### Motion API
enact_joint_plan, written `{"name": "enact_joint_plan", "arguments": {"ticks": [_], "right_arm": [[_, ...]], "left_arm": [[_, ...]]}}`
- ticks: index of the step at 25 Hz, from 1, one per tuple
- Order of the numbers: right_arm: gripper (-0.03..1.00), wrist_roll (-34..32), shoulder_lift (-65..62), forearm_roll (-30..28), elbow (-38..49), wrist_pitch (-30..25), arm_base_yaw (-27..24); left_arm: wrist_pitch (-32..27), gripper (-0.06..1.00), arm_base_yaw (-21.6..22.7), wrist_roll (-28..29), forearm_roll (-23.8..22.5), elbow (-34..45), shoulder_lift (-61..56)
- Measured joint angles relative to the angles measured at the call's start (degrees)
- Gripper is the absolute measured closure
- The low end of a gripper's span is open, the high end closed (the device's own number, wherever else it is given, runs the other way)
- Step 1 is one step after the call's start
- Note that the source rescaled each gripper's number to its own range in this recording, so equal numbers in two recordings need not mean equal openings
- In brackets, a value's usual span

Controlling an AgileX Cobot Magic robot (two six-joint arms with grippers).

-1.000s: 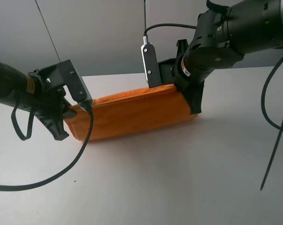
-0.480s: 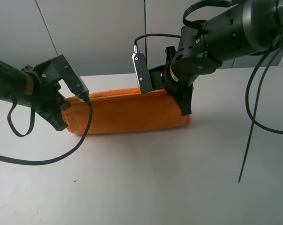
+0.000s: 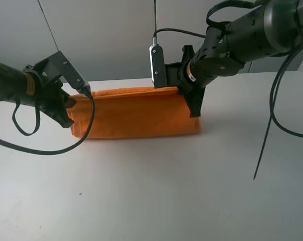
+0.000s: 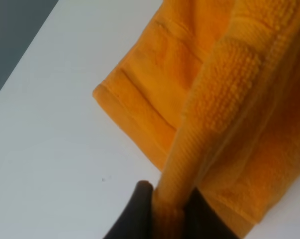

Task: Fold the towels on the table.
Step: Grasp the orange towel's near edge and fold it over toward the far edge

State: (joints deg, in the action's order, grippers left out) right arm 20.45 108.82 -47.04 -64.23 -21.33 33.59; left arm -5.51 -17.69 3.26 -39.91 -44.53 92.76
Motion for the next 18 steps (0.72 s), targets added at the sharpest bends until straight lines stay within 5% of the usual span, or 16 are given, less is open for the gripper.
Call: {"name": "enact_joint_plan", "arguments": {"ticks": [18], "right_arm": [[0.97,-1.53,7.58,1.07,-2.26,2.59,-3.33]], "left_arm": [[0.69,0.94,0.21,0.69,-1.89,-10.06,13.29]]}}
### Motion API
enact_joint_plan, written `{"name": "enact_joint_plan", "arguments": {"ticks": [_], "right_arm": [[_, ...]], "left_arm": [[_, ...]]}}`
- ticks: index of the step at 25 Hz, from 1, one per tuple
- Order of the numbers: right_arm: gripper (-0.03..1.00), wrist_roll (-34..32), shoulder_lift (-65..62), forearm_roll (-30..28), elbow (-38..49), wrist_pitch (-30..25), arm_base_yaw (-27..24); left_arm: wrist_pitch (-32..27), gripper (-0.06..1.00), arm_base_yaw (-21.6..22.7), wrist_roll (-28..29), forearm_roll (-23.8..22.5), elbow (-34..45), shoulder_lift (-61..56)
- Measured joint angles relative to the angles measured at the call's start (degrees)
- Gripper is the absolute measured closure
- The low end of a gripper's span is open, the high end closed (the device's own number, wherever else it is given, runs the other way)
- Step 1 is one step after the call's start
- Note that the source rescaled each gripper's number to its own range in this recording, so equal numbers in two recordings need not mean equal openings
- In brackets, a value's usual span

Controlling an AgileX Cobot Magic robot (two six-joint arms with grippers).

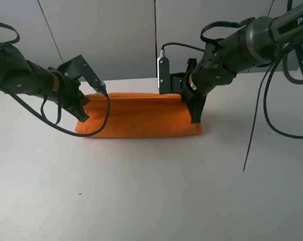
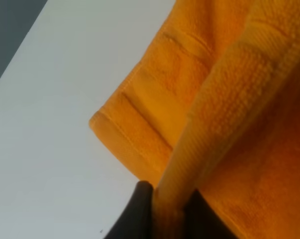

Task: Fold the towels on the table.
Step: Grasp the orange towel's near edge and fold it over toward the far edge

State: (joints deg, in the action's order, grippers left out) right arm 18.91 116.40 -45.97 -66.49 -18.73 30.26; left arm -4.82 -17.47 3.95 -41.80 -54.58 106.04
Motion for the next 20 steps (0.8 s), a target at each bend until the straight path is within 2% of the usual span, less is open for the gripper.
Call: {"name": "enact_joint_plan", "arguments": {"ticks": [15,18,20], "right_arm": [[0.97,-0.11,2.57,-0.11,-1.56,1.89,-0.62],[0.87,-0.11,2.57,-0.22,-1.56,1.05,-0.62],[0.72,-0.11,2.66,-0.95,-1.56,-2.17,-1.48]], "left_arm": [[4.08,0.94,2.56,0.0,0.0,-0.51,2.62],[4.16,0.88,2.83,0.0,-0.09,-0.51,2.62],[2.66,0.72,3.61,0.0,-0.09,-0.51,2.62]]}}
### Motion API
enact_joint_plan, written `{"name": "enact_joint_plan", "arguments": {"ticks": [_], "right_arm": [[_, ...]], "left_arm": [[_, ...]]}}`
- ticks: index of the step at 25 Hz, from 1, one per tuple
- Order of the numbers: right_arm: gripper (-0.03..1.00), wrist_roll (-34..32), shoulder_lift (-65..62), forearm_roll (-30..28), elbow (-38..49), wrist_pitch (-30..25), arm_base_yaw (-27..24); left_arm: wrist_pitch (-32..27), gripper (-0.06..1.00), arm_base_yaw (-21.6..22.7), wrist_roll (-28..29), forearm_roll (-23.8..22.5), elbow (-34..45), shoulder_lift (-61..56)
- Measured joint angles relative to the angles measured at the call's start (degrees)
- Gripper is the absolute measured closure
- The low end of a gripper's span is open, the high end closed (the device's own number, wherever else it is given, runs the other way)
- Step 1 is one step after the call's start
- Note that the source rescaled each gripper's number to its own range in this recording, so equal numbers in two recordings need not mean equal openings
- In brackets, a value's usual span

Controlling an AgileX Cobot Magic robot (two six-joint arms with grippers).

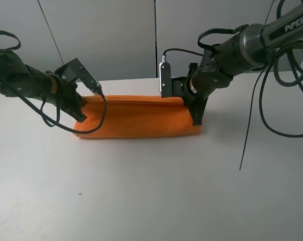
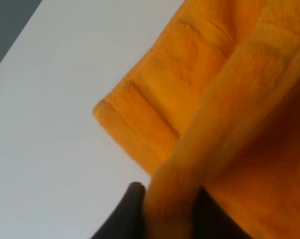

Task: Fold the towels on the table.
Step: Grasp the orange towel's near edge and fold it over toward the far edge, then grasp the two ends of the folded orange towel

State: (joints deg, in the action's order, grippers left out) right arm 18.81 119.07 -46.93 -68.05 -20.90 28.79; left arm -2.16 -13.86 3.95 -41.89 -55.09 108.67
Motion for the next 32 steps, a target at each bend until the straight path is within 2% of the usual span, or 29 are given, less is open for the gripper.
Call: {"name": "enact_joint_plan", "arguments": {"ticks": [4,6,8,13,18,20,22,26,29,32], "right_arm": [[0.39,-0.4,0.12,-0.55,0.1,-2.86,-0.8],[0.25,-1.02,0.12,-0.87,0.1,-2.86,-0.8],[0.17,-2.44,0.0,-2.05,0.1,-2.86,-0.8],[0.07,-6.63,-1.33,-4.14,0.0,-3.69,-0.8],[-0.02,-7.75,-4.62,-4.82,0.0,-6.8,-0.8],[-0.03,-7.75,-6.56,-3.19,0.0,-8.12,-0.8],[-0.03,-7.75,-8.57,1.3,0.0,-9.69,-0.8],[-0.03,-7.75,-12.07,14.87,0.0,-13.14,-0.96],[-0.03,-7.75,-12.8,26.24,0.0,-14.85,-2.45],[-0.03,-6.78,-12.8,39.6,0.0,-16.43,-6.0]], "left_arm": [[-1.06,0.31,0.67,0.0,0.0,0.0,0.0],[-0.92,0.17,0.67,0.0,0.0,0.0,0.0],[-0.79,0.07,0.67,0.0,0.0,0.0,0.0],[-0.79,-0.02,0.67,0.0,0.76,0.0,0.0],[-0.79,-0.03,0.67,0.1,2.22,0.0,-2.03],[-0.7,-0.03,0.67,0.1,2.67,0.0,-3.6],[-0.7,-0.03,0.67,0.1,4.03,0.0,-5.21],[-3.36,-0.03,0.67,0.1,10.01,-0.13,-6.97],[-7.73,-0.03,0.67,0.1,17.55,-1.89,-7.0],[-14.07,-0.03,0.67,0.2,24.75,-5.74,-5.93]]}}
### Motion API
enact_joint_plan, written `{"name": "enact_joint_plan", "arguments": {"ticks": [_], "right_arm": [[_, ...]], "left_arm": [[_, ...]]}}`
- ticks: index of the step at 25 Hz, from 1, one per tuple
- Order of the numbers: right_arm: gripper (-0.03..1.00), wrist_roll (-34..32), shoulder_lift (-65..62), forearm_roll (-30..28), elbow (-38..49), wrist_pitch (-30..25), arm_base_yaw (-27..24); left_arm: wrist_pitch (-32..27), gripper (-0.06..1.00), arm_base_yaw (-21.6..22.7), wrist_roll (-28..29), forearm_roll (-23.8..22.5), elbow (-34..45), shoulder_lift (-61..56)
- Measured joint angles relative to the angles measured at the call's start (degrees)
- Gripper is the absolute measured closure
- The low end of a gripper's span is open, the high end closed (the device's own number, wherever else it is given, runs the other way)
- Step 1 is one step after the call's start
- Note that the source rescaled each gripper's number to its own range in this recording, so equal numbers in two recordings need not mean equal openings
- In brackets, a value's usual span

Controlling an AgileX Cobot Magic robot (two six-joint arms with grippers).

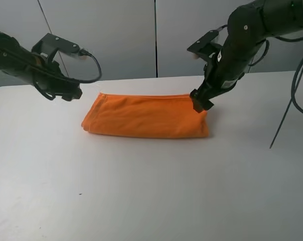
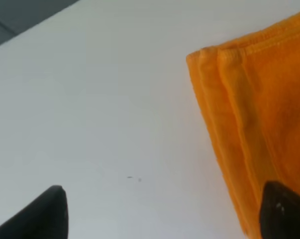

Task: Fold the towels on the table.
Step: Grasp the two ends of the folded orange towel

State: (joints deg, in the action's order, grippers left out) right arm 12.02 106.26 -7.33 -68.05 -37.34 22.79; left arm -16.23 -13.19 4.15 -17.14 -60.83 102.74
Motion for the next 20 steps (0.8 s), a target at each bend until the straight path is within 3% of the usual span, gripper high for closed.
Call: {"name": "enact_joint_plan", "arguments": {"ticks": [5,11,20], "right_arm": [[-0.03,4.91,0.0,18.32,0.0,-1.76,-6.29],[-0.03,6.63,0.58,30.97,-0.08,-4.85,-11.24],[-0.03,8.93,5.92,45.79,-0.08,-5.77,-15.32]], "left_arm": [[-11.73,-0.03,0.0,-2.17,8.6,-9.47,5.91],[-17.95,-0.03,0.0,-10.3,22.22,-17.14,14.82],[-20.5,-0.03,0.0,-10.31,24.56,-19.78,19.01]]}}
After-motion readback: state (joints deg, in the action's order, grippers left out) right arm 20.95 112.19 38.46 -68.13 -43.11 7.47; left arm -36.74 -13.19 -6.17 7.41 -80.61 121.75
